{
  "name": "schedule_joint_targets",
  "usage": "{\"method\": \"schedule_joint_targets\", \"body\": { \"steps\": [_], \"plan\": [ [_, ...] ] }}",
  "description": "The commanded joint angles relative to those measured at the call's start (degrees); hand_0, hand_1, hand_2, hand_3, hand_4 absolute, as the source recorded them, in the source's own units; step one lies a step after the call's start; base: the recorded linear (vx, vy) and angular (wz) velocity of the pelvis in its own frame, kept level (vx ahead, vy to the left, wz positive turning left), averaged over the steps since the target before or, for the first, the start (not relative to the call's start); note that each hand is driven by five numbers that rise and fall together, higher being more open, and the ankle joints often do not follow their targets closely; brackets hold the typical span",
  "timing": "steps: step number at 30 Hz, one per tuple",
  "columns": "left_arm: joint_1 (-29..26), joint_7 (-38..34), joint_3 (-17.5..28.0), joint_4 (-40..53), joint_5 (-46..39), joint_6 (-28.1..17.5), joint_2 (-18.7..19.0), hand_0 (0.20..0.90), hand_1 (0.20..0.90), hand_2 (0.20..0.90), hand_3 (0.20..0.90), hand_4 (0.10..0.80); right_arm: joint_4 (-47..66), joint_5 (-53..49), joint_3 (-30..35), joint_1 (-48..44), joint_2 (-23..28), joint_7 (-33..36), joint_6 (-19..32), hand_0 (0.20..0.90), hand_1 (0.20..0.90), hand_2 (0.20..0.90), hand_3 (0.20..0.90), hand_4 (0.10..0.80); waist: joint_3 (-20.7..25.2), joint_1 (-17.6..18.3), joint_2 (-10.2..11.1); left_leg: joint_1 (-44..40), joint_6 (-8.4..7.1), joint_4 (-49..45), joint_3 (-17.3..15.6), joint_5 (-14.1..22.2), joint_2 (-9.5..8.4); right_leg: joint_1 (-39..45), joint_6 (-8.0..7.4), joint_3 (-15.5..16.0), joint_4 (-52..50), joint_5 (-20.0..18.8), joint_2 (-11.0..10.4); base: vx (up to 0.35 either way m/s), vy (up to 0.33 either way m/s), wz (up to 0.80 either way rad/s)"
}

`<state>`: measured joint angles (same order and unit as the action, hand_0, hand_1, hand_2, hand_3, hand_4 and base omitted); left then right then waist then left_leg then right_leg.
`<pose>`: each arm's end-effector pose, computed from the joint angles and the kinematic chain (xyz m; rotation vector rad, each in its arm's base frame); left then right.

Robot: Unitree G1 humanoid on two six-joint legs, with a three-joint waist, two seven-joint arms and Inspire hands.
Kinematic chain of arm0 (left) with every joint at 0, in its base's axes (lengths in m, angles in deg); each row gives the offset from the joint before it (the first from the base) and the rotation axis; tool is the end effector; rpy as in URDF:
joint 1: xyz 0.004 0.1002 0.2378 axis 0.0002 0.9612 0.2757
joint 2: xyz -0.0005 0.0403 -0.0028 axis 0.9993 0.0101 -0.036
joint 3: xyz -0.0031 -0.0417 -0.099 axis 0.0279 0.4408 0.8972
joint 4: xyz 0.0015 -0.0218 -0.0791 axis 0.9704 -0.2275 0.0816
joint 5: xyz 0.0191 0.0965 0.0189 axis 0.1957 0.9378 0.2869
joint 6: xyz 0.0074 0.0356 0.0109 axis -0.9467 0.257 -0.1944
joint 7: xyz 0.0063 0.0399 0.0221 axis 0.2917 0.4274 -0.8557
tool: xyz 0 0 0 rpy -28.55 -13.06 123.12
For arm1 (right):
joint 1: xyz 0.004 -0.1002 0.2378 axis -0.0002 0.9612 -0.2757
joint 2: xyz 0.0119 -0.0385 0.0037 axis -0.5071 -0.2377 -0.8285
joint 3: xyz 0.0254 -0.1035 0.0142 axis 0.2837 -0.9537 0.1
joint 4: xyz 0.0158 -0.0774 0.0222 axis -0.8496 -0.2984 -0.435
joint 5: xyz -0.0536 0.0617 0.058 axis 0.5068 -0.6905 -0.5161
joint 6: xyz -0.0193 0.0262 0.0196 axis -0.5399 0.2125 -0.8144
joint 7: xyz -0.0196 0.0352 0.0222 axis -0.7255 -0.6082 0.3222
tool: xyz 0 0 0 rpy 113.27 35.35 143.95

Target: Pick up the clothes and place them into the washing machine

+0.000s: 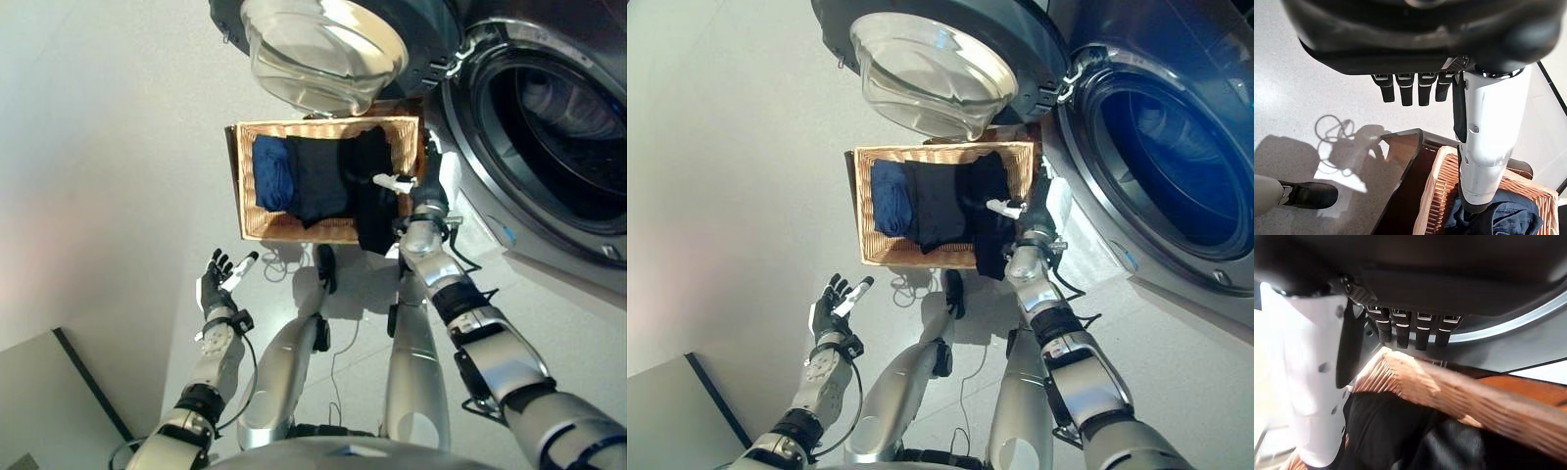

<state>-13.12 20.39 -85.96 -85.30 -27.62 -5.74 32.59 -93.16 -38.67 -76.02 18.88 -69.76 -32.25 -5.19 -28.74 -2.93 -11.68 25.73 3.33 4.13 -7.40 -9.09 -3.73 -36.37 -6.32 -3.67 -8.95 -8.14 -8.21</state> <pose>0.2109 0.1525 -0.0413 -0.3063 0.3510 0.4272 0.3264 -0.1580 0.0798 -0.5304 -0.0987 -0.4158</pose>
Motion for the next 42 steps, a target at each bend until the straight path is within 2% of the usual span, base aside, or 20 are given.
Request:
{"method": "schedule_joint_targets", "body": {
  "steps": [1,17,26,32,42],
  "plan": [
    [-0.2,-3.1,1.9,-1.4,0.9,-2.8,1.9,0.900,0.900,0.900,0.900,0.800,3.5,0.9,-1.3,-3.7,-1.1,0.9,4.6,0.900,0.900,0.900,0.900,0.800,2.5,-2.3,-0.1,3.4,-5.63,-6.6,-0.2,3.9,0.69,0.8,1.01,-1.1,-3.7,4.8,1.2,0.000,0.000,0.00],
    [-0.6,-3.6,1.2,-2.0,1.1,-3.1,1.6,0.900,0.900,0.900,0.900,0.800,1.8,2.9,-4.5,-4.7,-2.3,0.0,3.7,0.900,0.900,0.900,0.900,0.800,2.2,-2.7,0.0,3.2,-5.71,-6.5,-0.1,3.7,0.64,0.9,1.06,-0.9,-3.7,4.8,1.2,0.000,0.000,0.00],
    [0.8,-3.0,1.4,4.3,0.7,-3.6,3.1,0.900,0.900,0.900,0.900,0.800,-2.8,0.0,-3.2,-7.5,-0.7,-1.2,2.6,0.900,0.900,0.900,0.900,0.800,1.0,-3.5,-1.5,3.8,-5.86,-5.4,0.2,2.7,0.28,0.0,0.87,-0.9,-3.4,4.3,0.9,0.000,0.000,0.00],
    [1.1,-2.4,1.2,4.3,0.7,-3.2,3.2,0.900,0.900,0.900,0.900,0.800,-5.4,-1.2,-3.9,-8.8,-0.9,-2.5,2.4,0.900,0.900,0.900,0.900,0.800,0.5,-3.9,-1.7,4.2,-5.82,-5.3,0.1,2.5,0.11,-0.6,0.83,-0.9,-3.6,4.1,0.9,-0.004,0.007,0.04],
    [-0.5,-2.9,1.4,-0.6,1.2,-2.5,2.1,0.900,0.900,0.900,0.900,0.800,-6.1,-0.7,-3.4,-6.1,-2.2,-1.2,2.2,0.900,0.900,0.900,0.900,0.800,2.1,-3.4,0.0,2.7,-5.43,-6.3,0.5,3.7,0.15,1.1,0.86,-0.5,-4.7,4.9,0.9,0.011,0.000,0.01]
  ]
}}
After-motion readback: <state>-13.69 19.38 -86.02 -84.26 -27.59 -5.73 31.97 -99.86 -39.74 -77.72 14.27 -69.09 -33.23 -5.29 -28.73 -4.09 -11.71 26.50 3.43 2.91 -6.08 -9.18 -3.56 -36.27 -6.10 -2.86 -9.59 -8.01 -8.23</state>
